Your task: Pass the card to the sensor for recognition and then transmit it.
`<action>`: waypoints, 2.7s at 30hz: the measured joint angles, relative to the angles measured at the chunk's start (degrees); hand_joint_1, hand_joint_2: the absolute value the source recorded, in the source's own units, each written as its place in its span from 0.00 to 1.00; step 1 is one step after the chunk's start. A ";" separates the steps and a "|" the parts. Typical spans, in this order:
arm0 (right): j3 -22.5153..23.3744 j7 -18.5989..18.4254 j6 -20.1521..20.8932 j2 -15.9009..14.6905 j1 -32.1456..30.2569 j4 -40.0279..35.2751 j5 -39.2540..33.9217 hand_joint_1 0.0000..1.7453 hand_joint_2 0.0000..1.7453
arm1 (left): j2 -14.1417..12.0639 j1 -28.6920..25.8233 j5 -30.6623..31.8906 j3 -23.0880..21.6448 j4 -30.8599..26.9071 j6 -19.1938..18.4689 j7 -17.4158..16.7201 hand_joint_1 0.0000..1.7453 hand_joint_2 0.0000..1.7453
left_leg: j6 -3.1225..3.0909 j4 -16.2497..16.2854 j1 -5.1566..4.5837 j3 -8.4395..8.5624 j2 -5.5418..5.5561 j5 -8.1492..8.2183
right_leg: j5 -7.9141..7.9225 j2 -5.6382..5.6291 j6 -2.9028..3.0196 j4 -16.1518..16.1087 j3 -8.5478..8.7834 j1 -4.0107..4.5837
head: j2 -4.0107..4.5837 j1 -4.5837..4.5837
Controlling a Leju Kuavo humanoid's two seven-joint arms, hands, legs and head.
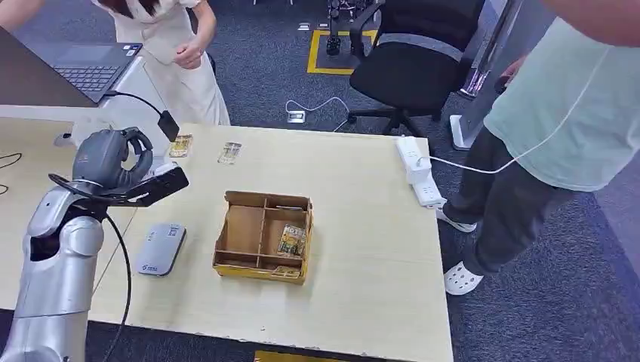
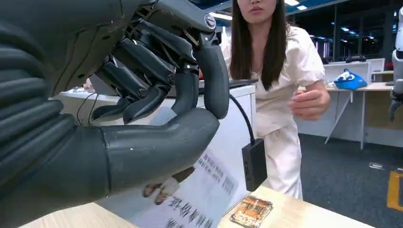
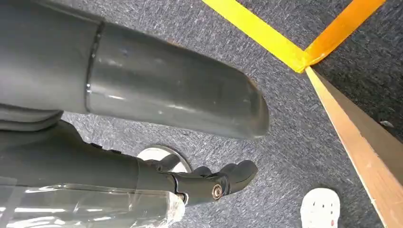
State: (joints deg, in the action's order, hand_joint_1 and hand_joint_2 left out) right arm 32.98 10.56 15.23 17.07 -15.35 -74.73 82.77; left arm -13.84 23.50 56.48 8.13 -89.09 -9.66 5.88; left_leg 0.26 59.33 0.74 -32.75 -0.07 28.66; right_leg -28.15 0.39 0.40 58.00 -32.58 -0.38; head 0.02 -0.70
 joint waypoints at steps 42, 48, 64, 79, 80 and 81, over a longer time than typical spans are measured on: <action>-0.22 -0.66 0.11 0.00 0.04 0.37 -0.59 0.00 0.00 | -0.04 -0.03 -0.96 0.02 -0.55 0.78 0.48 0.00 1.00 | 0.00 0.00 -0.01 0.00 0.00 0.00 | 0.00 0.00 0.00 0.00 0.00 0.00 | 0.00 0.00; -0.63 -1.27 0.20 0.00 0.04 0.33 -1.25 0.00 0.00 | -0.37 -0.59 2.23 0.07 -0.66 1.22 -1.12 0.00 1.00 | 0.00 0.00 -0.01 -0.01 -0.01 0.00 | 0.00 -0.01 0.00 0.00 0.00 0.00 | 0.00 0.00; -1.31 -3.21 0.98 0.00 -0.05 -0.77 -3.69 0.00 0.00 | 0.13 -4.54 10.80 5.36 -1.16 2.56 -4.79 0.00 1.00 | 0.00 0.00 -0.01 0.00 -0.02 0.00 | 0.00 -0.05 0.00 0.00 0.00 0.00 | 0.00 0.00; 1.99 1.25 -0.83 0.00 -0.34 -0.15 0.72 0.00 0.00 | -7.55 -19.37 -8.70 0.16 -12.51 -5.58 11.23 0.00 1.00 | 0.03 -0.04 -0.01 -0.04 -0.15 0.07 | -0.09 -0.12 0.00 -0.04 -0.14 0.00 | 0.00 0.00; 2.40 1.57 -0.76 0.00 -0.27 -0.13 1.14 0.00 0.00 | -9.32 -19.25 -9.20 -3.54 -13.70 -6.58 10.34 0.00 1.00 | 0.03 -0.05 -0.01 -0.03 -0.12 0.06 | -0.09 -0.08 0.00 -0.04 -0.09 0.00 | 0.00 0.02; 2.69 1.77 -0.74 0.00 -0.20 -0.11 1.40 0.00 0.00 | -10.65 -19.13 -9.47 -6.20 -14.49 -6.91 9.64 0.00 1.00 | 0.04 -0.05 -0.01 0.00 -0.13 0.06 | -0.08 -0.10 0.00 -0.03 -0.06 0.00 | 0.00 0.00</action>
State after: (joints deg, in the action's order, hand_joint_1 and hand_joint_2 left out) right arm 35.67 12.33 14.49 17.07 -15.55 -74.84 84.17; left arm -24.48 4.37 47.01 1.93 -103.58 -16.57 15.52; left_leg 0.30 59.28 0.72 -32.76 -0.20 28.72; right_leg -28.23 0.30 0.40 57.96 -32.64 -0.38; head 0.02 -0.70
